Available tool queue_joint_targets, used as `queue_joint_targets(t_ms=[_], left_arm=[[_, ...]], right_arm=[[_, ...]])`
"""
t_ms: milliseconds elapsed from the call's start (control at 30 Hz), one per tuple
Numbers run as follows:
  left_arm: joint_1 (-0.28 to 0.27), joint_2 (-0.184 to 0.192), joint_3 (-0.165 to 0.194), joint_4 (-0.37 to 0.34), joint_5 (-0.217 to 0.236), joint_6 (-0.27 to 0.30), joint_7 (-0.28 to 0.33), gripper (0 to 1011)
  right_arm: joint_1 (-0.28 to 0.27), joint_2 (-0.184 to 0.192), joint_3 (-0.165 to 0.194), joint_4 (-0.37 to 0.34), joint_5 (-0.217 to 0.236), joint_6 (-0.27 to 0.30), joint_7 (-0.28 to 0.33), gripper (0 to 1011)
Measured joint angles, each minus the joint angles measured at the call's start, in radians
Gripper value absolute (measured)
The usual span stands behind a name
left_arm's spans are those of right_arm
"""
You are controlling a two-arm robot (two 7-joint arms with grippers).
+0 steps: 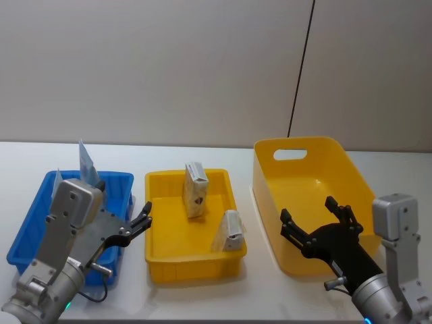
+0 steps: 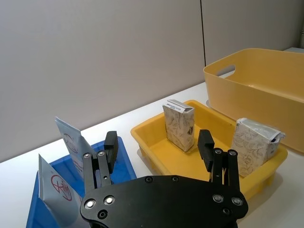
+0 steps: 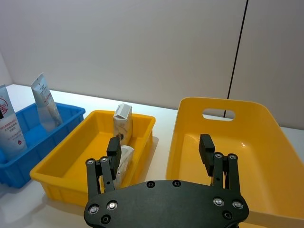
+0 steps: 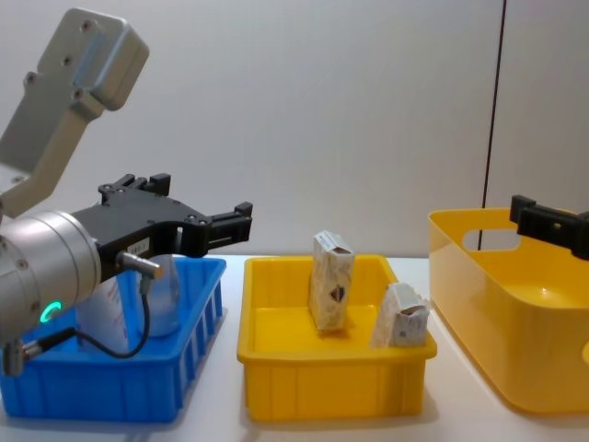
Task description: Bimanual collaborative sorting of washing and personal care products
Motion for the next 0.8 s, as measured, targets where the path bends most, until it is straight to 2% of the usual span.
queue_joint_targets(t_ms=[800], left_arm=[[0.0, 0.0, 0.0, 0.0, 0.0, 0.0, 0.0, 1001]], right_arm=[[0.0, 0.0, 0.0, 0.0, 0.0, 0.0, 0.0, 1004]])
